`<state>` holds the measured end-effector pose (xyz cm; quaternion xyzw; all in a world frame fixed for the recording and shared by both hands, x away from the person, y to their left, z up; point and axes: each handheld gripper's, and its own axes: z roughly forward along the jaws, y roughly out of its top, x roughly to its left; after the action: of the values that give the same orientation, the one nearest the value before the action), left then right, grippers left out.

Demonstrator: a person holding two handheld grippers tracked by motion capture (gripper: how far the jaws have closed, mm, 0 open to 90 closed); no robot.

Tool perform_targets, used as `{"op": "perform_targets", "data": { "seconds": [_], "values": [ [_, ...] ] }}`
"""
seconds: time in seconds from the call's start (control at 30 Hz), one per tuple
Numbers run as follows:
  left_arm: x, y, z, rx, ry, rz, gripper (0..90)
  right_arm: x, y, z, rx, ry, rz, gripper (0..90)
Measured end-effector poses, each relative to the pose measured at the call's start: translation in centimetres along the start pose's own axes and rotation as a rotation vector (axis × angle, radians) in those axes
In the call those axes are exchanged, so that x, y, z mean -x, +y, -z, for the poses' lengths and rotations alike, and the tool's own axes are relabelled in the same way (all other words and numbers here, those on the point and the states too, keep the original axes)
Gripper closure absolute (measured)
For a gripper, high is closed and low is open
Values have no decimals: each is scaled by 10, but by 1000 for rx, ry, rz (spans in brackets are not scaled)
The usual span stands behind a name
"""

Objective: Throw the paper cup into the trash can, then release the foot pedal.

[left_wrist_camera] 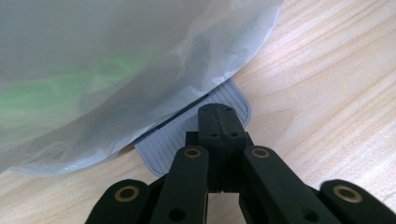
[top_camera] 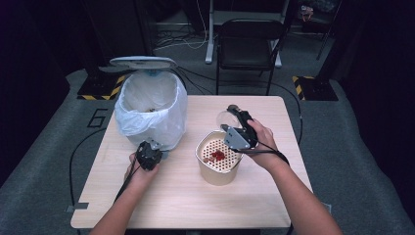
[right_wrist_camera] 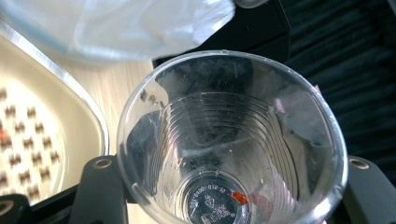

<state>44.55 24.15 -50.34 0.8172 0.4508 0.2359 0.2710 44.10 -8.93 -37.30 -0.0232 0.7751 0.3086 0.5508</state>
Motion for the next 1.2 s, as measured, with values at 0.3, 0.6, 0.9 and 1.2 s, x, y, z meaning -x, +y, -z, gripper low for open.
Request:
{"op": "perform_targets", "data": {
  "seconds": [0.3,0.6,0.9,1.2],
  "values": [
    [0,0,0,0,-1,0,900,21,-1,-4,50,97,-353,379],
    [0,0,0,5,1,7,900,39,7,-3,95,291,-674,384],
    [-1,0,1,-8,-1,-5,900,68,51,-9,112,407,-846,389],
    [1,0,1,-14,-9,25,900,86,88,-30,126,448,-844,389]
  ]
}}
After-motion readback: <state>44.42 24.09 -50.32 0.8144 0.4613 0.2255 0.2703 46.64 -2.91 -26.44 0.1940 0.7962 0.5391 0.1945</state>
